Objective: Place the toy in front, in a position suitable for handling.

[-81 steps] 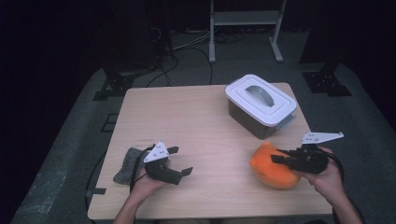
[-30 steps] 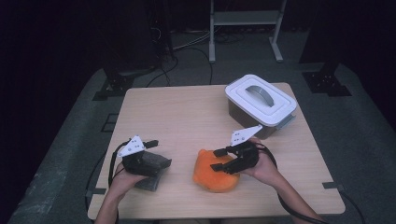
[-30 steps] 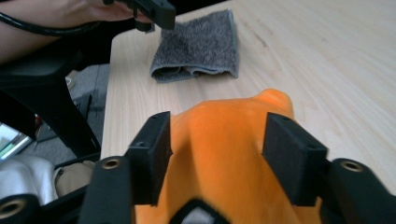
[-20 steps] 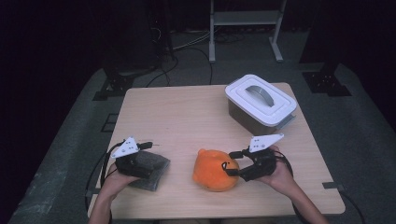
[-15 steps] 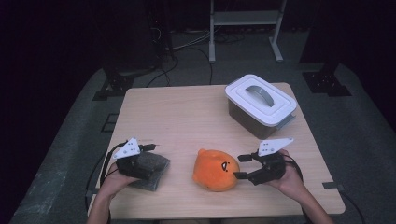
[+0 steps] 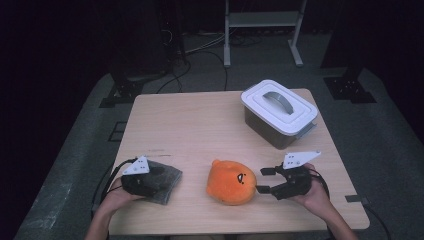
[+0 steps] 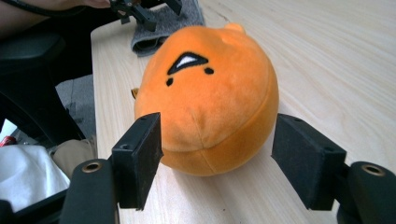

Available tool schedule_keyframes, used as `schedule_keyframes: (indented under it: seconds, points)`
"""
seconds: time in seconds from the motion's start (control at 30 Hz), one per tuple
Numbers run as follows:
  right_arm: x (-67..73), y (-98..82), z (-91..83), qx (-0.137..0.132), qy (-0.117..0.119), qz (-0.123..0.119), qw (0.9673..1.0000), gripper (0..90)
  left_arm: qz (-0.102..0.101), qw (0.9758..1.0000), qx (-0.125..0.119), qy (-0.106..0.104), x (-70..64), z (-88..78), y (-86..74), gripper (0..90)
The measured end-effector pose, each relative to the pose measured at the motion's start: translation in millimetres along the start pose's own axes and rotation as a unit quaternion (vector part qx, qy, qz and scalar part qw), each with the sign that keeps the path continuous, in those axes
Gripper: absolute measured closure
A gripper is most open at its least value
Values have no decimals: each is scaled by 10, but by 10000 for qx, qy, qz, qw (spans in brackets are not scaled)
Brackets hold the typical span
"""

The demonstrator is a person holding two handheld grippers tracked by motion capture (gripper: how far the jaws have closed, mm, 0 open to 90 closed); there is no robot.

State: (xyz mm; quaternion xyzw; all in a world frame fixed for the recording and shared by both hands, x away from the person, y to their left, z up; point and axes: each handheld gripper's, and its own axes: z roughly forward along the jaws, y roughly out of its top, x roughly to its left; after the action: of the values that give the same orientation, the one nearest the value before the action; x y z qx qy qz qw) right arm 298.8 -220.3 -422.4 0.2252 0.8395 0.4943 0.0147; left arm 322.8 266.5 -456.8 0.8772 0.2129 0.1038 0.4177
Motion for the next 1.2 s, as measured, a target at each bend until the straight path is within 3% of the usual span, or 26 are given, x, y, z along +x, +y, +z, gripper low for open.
schedule_keyframes:
  seconds: [0.2,0.43,0.57,0.9,0.97,1.07,1.2]
  points:
    - [10,-21,8,27,-3,24,10000,318,1,9990,450,-8,-2,148,-81,268]
    - [7,-32,-22,-30,-29,30,10000,319,86,9988,469,89,-30,179,-91,245]
    - [8,-42,-18,-14,-31,56,10000,319,107,9986,474,187,-20,162,-92,328]
    - [28,-28,54,110,-46,-25,9999,320,-47,9982,448,402,27,134,-71,669]
    - [36,-25,70,117,-45,-51,9999,319,-322,9988,278,247,57,121,-69,703]
    - [44,-12,88,109,-58,-80,9999,319,-704,9971,-287,-76,75,83,-16,706]
    - [75,30,122,74,-13,-132,9999,319,-729,9915,-932,-539,-20,55,222,706]
